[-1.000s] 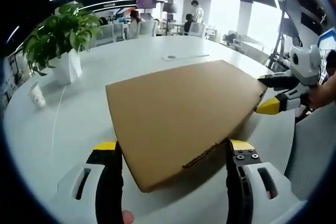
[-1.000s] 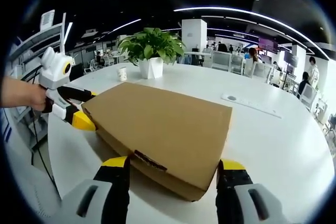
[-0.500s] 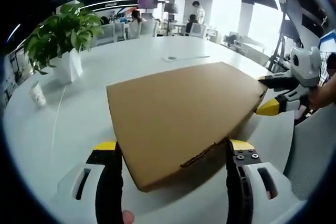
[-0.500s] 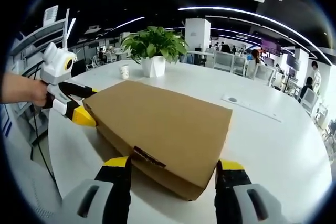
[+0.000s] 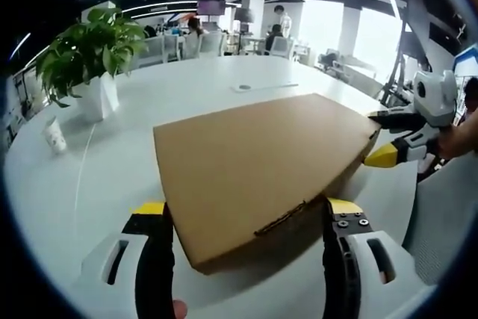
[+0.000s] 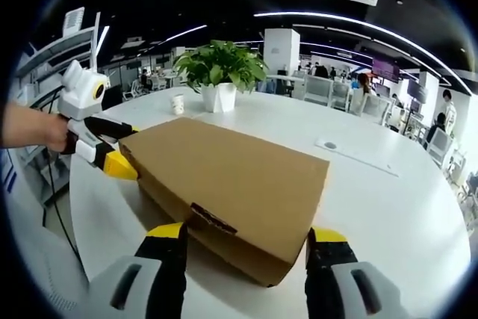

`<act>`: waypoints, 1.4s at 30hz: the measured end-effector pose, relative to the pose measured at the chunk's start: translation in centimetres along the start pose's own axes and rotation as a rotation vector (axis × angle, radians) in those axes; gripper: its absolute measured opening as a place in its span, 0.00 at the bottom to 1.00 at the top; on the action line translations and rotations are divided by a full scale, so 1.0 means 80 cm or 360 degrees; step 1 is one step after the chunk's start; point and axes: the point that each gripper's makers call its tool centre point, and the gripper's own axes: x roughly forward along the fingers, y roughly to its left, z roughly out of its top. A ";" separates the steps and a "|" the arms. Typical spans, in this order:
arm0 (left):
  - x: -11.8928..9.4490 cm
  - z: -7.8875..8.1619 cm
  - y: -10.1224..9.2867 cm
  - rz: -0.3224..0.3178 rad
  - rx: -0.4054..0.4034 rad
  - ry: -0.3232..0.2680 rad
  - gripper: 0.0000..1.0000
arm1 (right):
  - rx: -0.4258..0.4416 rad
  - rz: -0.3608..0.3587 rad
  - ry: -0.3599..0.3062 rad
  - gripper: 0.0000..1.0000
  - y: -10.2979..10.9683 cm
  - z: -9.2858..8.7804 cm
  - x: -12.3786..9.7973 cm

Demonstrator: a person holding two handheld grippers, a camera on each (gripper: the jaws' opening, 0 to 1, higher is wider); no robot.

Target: Operate the shoe box by opening the lid, removing the specified soft item, and placing it in the target area until the item is outside and the box remains undamaged.

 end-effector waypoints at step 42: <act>-0.021 0.024 -0.002 -0.0002 0.0010 -0.0085 0.80 | 0.0059 0.0010 -0.0133 0.62 0.001 0.031 -0.020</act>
